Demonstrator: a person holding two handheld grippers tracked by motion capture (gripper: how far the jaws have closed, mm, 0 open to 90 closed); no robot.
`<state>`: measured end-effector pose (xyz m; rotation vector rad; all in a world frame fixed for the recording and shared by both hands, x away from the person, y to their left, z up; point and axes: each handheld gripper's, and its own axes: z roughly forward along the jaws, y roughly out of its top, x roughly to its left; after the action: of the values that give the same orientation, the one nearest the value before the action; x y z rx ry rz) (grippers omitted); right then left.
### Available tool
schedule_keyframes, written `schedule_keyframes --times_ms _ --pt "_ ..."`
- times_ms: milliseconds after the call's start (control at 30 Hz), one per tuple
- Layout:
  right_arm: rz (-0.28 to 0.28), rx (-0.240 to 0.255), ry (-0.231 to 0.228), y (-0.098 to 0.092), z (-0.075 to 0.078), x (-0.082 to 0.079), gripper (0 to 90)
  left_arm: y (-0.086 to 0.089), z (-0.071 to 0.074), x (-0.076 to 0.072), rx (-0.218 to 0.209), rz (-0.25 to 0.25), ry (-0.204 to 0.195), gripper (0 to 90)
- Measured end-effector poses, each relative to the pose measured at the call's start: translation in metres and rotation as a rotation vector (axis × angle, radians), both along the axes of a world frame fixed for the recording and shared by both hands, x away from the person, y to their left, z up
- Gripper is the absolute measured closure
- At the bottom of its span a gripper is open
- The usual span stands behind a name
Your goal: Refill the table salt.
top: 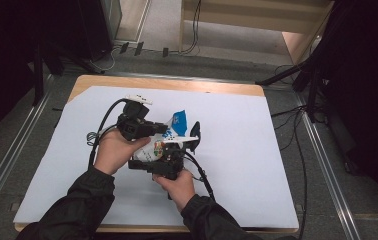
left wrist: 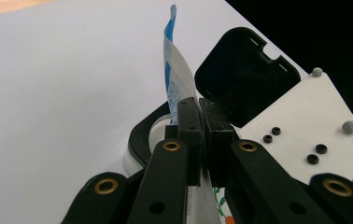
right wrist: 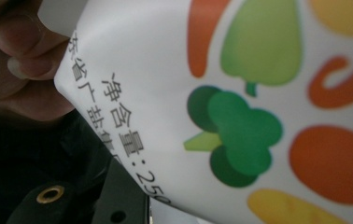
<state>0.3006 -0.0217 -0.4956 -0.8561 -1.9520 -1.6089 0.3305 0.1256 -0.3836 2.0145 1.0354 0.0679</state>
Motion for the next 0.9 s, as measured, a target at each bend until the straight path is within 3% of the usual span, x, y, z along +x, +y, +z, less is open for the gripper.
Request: schedule_keyframes --times_ms 267,900 --pt "-0.036 -0.112 -0.086 0.004 -0.006 -0.004 67.3 0.009 -0.006 0.0 -0.009 -0.014 0.038 88.7" --pt "-0.069 -0.251 -0.24 0.012 -0.014 -0.013 67.2 0.019 -0.014 0.001 -0.032 -0.061 0.059 83.3"
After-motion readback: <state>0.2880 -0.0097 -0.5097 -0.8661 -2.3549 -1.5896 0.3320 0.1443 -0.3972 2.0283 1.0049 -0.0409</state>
